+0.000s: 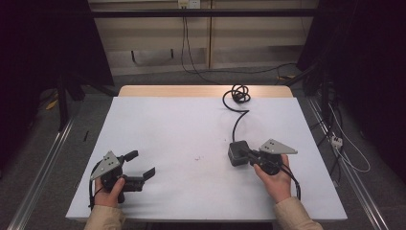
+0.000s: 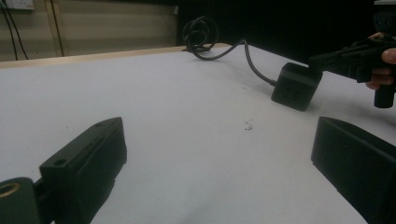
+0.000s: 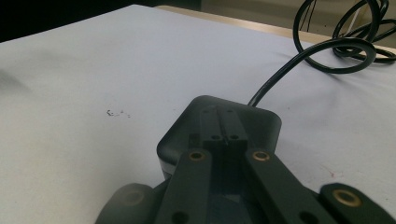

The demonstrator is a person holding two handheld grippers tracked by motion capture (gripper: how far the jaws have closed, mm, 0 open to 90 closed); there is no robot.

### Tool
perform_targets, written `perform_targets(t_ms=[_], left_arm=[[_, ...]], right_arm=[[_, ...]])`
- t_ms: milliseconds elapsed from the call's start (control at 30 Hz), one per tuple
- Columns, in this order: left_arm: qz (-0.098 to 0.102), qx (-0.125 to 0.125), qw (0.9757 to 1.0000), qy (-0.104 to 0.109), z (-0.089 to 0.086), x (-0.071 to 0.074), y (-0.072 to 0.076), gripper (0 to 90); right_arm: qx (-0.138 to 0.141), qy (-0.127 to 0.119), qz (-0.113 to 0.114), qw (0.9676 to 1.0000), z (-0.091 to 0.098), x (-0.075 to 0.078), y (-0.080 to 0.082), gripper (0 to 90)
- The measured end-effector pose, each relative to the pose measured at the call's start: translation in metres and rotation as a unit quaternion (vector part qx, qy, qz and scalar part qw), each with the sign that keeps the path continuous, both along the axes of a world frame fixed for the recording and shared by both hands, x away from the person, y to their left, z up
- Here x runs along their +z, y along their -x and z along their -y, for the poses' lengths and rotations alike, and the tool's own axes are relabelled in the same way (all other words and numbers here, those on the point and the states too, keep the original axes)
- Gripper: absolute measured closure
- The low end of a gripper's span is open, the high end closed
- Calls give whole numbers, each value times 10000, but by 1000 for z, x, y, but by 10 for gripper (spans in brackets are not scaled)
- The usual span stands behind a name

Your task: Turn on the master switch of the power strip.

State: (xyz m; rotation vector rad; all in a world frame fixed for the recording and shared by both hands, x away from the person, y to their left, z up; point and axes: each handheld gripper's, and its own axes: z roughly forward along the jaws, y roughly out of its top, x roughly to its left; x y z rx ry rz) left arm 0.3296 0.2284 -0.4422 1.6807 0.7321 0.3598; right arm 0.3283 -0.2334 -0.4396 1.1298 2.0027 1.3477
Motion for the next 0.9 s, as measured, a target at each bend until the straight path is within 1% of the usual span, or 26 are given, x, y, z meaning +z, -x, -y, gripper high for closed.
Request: perform_targets(t_ms=[567, 633, 700, 900], left_arm=[[5, -7, 10000, 17, -1, 0, 0, 31], [1, -14, 10000, 5, -1, 0, 0, 31], [0, -14, 10000, 13, -1, 0, -1, 31], [4, 13, 10000, 30, -2, 1, 0, 31]], right_arm=[[-1, -69, -21, 10000, 1, 0, 0, 900], [-6, -44, 0, 10000, 0, 0, 0, 900], [16, -79, -35, 10000, 1, 0, 0, 900], [-23, -92, -24, 10000, 0, 0, 1, 900]])
